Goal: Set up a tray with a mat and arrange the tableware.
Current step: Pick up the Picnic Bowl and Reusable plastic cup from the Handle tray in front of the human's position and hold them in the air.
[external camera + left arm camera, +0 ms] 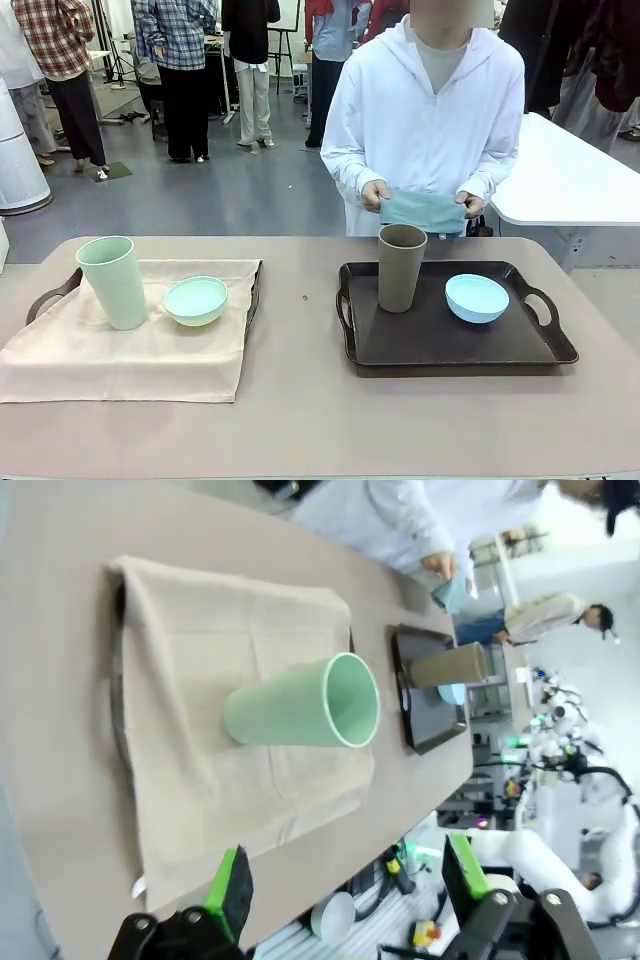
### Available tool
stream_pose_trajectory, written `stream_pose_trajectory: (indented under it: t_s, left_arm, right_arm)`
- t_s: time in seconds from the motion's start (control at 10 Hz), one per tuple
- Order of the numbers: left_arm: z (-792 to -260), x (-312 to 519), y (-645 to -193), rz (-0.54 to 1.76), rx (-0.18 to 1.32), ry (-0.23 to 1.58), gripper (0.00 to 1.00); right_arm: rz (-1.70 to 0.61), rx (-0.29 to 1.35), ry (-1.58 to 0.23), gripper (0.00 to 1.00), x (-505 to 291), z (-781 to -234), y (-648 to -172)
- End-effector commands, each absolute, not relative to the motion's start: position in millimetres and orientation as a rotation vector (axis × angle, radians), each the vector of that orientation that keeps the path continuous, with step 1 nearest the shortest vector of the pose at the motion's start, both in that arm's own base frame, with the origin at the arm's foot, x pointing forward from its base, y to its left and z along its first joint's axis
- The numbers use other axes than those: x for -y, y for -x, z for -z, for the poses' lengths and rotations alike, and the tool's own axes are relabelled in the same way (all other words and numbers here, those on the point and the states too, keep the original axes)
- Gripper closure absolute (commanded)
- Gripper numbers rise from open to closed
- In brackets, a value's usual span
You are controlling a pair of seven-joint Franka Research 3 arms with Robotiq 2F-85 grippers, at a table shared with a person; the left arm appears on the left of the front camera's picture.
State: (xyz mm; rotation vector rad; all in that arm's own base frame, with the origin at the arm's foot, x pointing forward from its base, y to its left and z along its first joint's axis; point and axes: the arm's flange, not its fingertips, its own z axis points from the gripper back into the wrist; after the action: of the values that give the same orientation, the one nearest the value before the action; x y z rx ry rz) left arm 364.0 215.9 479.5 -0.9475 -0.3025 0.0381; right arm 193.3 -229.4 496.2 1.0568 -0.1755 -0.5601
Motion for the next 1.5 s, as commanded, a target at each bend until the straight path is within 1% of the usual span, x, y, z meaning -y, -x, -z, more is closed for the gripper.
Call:
stream_pose_trajectory:
  t_s: [0.0, 0.1, 0.2, 1.4]
  left_arm:
    - [-477.3, -218.1, -367.4, -0.031, 0.318, 0.975, 0.00]
    - [-478.5, -213.8, -370.1, 0.001, 0.304, 0.961, 0.00]
    - [-473.7, -221.2, -363.7, -0.056, 0.302, 0.956, 0.00]
    - [-473.7, -221.2, -363.7, -0.056, 0.302, 0.956, 0.00]
  right_arm:
    - [0.548, 0.193, -1.090, 0.00, 242.9, -497.1, -181.4]
    - [0.533, 0.163, -1.049, 0.00, 235.2, -500.0, -184.1]
    - [0.578, 0.187, -1.076, 0.00, 240.0, -493.6, -180.6]
    - [0.578, 0.187, -1.076, 0.00, 240.0, -493.6, -180.6]
